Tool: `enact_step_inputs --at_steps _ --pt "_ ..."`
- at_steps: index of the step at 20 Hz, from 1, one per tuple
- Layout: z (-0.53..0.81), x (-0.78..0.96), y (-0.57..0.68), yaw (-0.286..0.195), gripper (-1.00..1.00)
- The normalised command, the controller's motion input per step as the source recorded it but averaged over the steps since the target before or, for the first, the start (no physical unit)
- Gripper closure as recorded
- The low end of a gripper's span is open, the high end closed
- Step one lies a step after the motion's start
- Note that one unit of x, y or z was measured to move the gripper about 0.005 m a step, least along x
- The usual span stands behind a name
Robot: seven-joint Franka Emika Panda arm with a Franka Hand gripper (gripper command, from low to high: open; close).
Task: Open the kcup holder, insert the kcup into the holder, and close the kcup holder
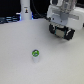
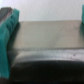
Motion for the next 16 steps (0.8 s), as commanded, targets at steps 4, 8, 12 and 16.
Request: enact_step_inputs --at_steps 4,8,12,16 --pt "0.23 0.97 -0.26 -0.056 1.00" --pt "0.22 0.96 -0.27 -0.056 1.00" --pt "0.23 0.94 -0.28 -0.062 1.00" --pt "0.24 0.93 -0.30 -0.064 1.00"
